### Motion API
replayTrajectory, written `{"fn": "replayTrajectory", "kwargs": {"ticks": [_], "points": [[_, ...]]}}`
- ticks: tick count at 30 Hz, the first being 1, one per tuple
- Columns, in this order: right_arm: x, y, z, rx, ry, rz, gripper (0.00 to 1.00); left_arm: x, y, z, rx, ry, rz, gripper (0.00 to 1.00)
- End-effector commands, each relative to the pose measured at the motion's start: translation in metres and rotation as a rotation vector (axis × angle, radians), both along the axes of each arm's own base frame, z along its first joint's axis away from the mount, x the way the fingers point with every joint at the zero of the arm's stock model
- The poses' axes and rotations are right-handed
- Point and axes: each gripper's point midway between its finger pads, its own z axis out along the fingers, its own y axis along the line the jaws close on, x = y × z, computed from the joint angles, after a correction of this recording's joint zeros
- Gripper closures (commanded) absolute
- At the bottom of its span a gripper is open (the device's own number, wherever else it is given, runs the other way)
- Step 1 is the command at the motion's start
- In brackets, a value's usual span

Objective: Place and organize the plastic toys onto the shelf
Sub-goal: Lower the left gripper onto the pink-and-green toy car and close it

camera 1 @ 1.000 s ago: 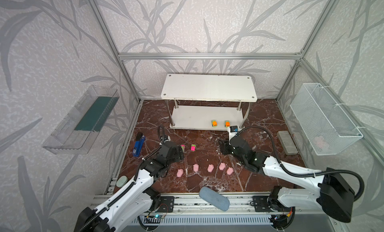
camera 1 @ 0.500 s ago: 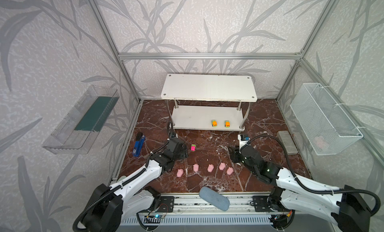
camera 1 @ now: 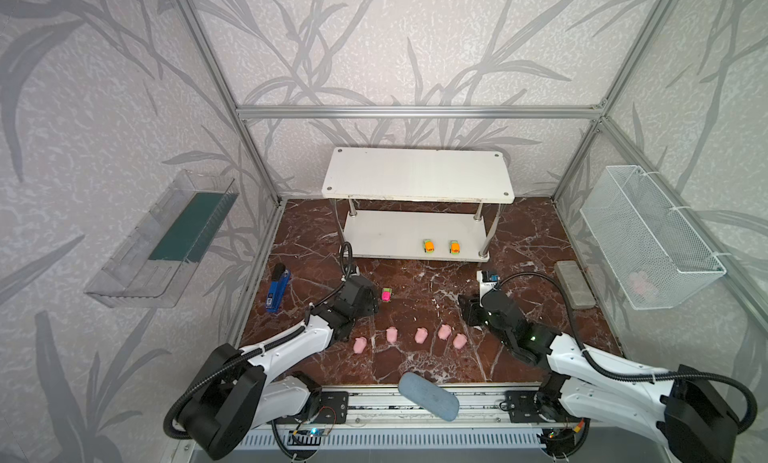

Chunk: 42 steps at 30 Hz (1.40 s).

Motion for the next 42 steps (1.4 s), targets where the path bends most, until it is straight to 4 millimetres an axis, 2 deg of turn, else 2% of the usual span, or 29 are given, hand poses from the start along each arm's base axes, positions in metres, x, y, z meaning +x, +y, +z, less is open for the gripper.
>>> {"fn": "replayTrajectory", "kwargs": {"ticks": [1, 7, 19, 25, 28, 42], "points": [[0.0, 0.001, -0.003, 0.022, 0.006, -0.004, 0.5, 0.005, -0.002, -0.004, -0.008, -0.033, 0.006, 0.24], [0.0, -0.001, -0.009, 0.014, 0.018, -0.009, 0.5, 0.006, 0.002, -0.017, 0.021, -0.017, 0.025, 0.28], [0.004, 0.001, -0.016, 0.018, 0.041, -0.012, 0.51, 0.013, 0.0, -0.024, 0.039, -0.021, 0.021, 0.42], [0.006, 0.003, -0.02, 0.024, 0.052, -0.012, 0.51, 0.015, 0.0, -0.025, 0.047, -0.019, 0.019, 0.47], [0.006, 0.003, -0.021, 0.021, 0.055, -0.014, 0.51, 0.016, -0.001, -0.025, 0.048, -0.019, 0.015, 0.53], [0.008, 0.001, -0.028, 0.014, 0.074, -0.02, 0.51, 0.022, -0.004, -0.022, 0.055, -0.03, 0.01, 0.65]]}}
